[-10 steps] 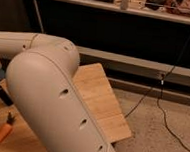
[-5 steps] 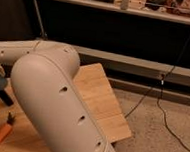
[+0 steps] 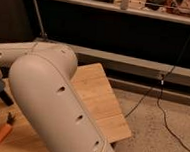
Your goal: Place the ceramic cup over the eraser
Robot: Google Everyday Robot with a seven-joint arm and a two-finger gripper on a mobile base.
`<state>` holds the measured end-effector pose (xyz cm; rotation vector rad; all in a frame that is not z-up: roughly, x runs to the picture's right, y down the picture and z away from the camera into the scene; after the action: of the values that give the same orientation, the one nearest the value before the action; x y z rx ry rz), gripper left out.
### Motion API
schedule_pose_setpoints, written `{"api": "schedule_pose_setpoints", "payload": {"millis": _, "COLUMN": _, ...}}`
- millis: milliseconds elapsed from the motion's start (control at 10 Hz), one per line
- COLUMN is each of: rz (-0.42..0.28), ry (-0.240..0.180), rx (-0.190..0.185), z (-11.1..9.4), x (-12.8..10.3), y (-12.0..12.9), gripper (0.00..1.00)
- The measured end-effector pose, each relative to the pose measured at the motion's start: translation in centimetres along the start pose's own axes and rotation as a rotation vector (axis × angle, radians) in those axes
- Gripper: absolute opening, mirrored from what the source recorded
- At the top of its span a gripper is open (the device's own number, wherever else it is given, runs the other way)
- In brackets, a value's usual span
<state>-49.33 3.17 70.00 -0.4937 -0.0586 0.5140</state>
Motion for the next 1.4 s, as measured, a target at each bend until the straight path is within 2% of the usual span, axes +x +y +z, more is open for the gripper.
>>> {"api": "schedule_pose_setpoints", "payload": {"millis": 600, "rz": -0.006, "ry": 0.019, "rx": 0.013, "z": 0.8, "x": -0.3, "y": 0.3, "gripper": 0.00}}
{"api": "schedule_pose_setpoints", "payload": {"millis": 1000, "rz": -0.018, "ry": 0.056, "rx": 0.004, "z": 2.2, "x": -0.1, "y": 1.0, "gripper": 0.00}}
{"api": "schedule_pose_setpoints", "payload": {"millis": 1100, "rz": -0.012, "ry": 0.074, "rx": -0.003, "z": 2.8, "x": 0.2, "y": 1.0, "gripper": 0.05}}
{"api": "schedule_pose_setpoints", "payload": {"millis": 1300, "rz": 0.002, "ry": 0.104, "rx": -0.011, "z": 3.8, "x": 0.9, "y": 0.7, "gripper": 0.23}}
{"api": "schedule_pose_setpoints", "payload": {"millis": 1400, "rz": 0.008, "ry": 0.114, "rx": -0.019, "z": 4.1, "x": 1.1, "y": 0.4, "gripper": 0.37}}
